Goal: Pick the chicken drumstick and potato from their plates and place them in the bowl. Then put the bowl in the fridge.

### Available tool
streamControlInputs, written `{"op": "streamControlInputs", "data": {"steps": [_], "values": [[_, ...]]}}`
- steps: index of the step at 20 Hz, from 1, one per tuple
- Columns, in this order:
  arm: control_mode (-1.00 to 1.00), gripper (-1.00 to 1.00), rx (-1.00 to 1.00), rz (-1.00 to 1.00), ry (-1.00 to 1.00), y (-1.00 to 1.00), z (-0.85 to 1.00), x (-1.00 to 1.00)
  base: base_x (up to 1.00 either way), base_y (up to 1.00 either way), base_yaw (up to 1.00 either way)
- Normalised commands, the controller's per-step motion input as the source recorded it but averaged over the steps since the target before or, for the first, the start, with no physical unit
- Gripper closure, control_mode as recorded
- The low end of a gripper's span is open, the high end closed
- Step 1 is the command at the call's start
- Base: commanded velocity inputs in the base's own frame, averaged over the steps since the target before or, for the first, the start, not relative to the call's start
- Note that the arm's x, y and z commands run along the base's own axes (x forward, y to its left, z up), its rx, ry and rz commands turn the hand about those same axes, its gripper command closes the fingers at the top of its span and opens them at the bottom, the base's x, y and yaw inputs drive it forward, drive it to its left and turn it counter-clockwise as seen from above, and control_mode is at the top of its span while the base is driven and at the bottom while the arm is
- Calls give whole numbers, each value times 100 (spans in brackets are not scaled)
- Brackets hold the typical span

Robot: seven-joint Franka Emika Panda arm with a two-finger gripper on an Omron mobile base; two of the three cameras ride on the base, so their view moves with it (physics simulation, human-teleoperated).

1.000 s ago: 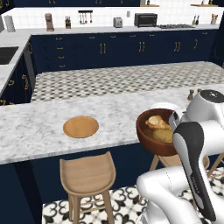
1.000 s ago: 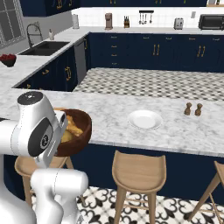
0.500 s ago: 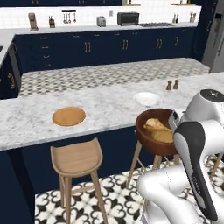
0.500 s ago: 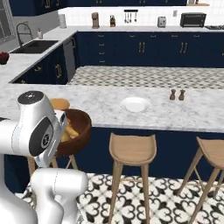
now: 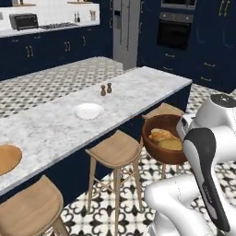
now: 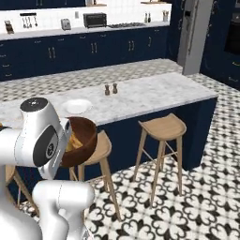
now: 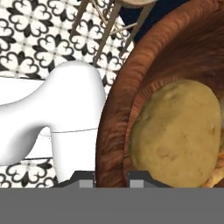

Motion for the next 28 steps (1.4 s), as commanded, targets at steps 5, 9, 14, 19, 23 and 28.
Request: {"op": "streamControlInputs", "data": {"steps": [5,9,14,19,23,28], "values": [[100,100,0,0,0,0,0,0,18,0,-75],[100,100,0,0,0,0,0,0,20,-5,-76],[100,100,0,0,0,0,0,0,45,-9,-70],[100,100,0,0,0,0,0,0,100,-21,-28],[100,100,0,0,0,0,0,0,100,-29,0],[100,100,0,0,0,0,0,0,100,-27,0]]}}
